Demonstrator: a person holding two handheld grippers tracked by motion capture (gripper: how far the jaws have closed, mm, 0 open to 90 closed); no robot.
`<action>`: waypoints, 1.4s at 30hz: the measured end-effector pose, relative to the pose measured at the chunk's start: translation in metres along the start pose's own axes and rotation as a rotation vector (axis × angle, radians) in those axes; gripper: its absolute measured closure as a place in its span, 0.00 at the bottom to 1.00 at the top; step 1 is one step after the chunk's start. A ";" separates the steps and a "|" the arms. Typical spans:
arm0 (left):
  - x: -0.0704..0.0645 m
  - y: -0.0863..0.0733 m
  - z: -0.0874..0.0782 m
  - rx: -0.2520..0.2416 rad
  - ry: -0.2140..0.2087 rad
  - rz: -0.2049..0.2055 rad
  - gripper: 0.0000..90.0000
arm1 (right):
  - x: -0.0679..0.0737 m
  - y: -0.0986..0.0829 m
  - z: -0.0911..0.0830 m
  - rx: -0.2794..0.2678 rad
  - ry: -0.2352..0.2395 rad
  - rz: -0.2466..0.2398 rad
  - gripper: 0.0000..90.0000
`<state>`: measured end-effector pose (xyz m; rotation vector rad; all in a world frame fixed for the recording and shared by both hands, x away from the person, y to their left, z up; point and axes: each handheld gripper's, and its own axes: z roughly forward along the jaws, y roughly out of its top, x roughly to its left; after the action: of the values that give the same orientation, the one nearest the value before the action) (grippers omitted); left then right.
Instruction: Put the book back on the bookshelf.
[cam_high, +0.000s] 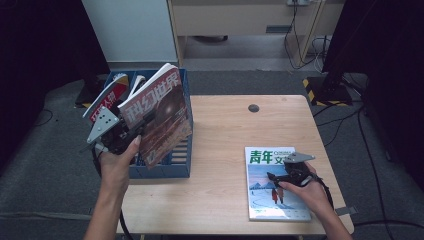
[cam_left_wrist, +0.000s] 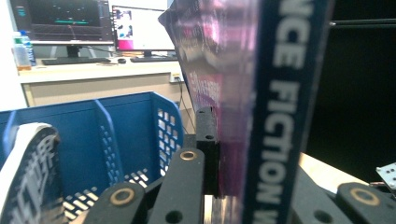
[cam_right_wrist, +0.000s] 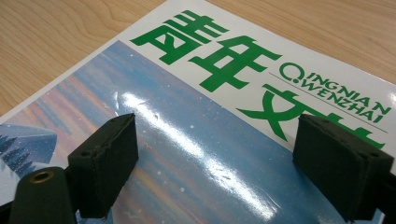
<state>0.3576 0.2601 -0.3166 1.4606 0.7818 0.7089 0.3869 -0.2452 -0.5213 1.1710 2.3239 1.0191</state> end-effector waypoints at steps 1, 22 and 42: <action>0.001 0.000 -0.001 0.001 0.003 -0.001 0.93 | 0.000 0.000 0.000 0.000 0.000 0.000 0.16; 0.013 -0.001 -0.014 -0.009 0.064 -0.020 0.93 | 0.000 0.000 0.000 0.000 -0.002 0.000 0.16; 0.020 0.005 -0.025 -0.015 0.125 -0.009 0.93 | 0.000 0.000 0.000 0.000 0.000 0.000 0.16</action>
<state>0.3494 0.2907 -0.3116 1.4085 0.8763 0.8033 0.3869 -0.2451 -0.5213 1.1716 2.3235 1.0187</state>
